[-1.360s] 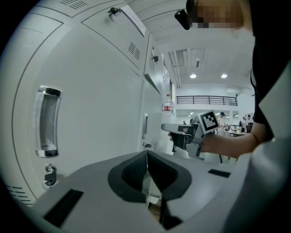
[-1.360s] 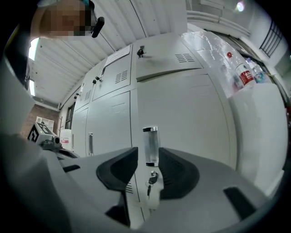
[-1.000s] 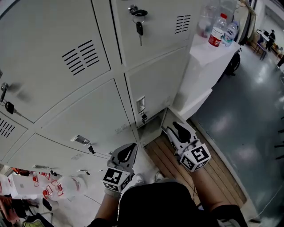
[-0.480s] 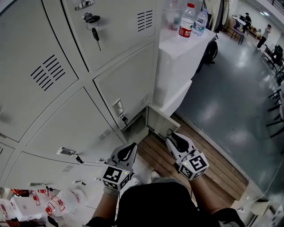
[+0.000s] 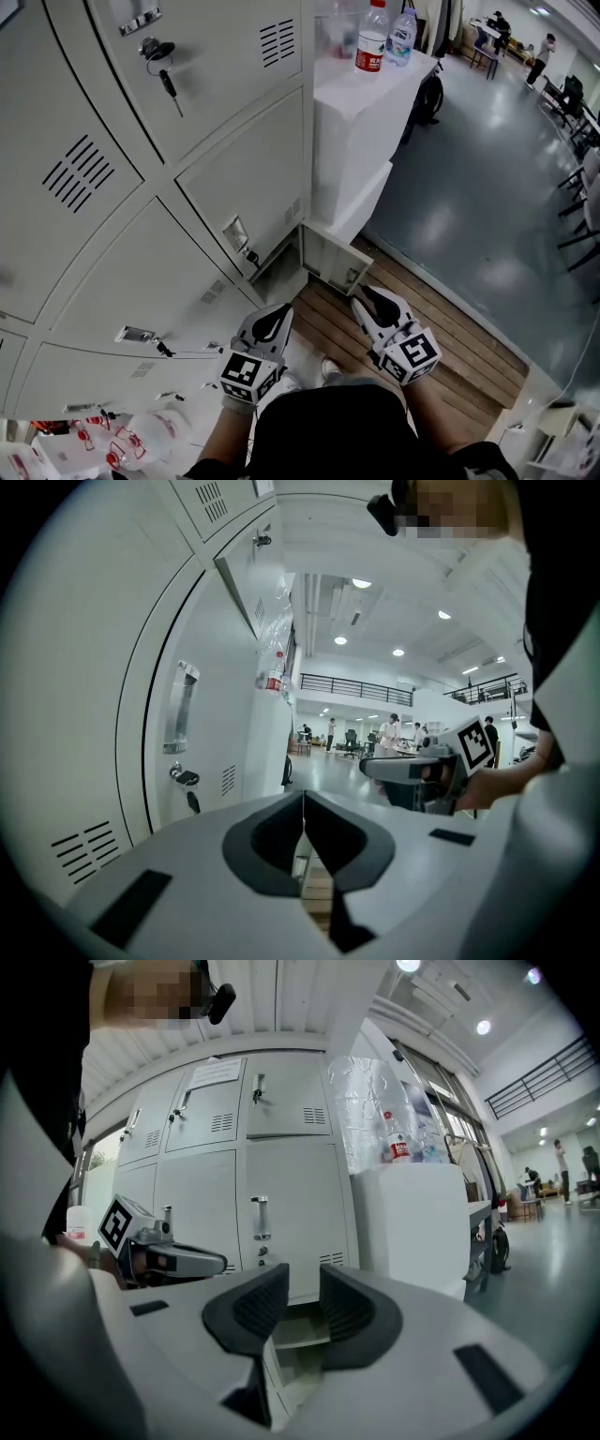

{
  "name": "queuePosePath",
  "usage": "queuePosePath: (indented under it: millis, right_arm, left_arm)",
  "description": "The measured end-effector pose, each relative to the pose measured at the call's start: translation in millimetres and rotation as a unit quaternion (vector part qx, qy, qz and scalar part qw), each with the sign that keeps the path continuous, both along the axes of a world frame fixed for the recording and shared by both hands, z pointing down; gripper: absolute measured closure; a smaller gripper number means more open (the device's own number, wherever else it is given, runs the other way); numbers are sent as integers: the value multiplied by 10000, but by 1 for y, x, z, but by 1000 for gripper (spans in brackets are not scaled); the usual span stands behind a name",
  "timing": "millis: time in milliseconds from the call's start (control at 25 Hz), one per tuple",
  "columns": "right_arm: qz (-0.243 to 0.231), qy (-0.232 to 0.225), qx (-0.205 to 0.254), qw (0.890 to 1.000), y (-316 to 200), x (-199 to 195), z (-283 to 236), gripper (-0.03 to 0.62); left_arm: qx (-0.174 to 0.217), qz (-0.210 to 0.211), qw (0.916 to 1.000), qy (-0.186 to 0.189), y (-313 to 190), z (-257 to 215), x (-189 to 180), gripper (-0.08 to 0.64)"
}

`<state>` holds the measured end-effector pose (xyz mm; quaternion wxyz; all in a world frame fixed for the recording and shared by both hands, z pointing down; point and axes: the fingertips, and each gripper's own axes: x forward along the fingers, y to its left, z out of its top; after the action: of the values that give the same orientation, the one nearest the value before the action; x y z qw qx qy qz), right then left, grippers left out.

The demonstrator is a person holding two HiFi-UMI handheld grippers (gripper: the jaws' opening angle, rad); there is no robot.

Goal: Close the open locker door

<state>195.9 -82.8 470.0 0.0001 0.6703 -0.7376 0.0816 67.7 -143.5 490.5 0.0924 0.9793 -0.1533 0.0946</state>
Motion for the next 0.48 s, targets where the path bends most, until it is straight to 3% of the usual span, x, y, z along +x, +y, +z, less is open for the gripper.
queuePosePath:
  millis: [480]
  right_arm:
    - [-16,150,-7,9999,2,-2,1,486]
  left_arm:
    - [-11,164,9999,-22,2,1,10,537]
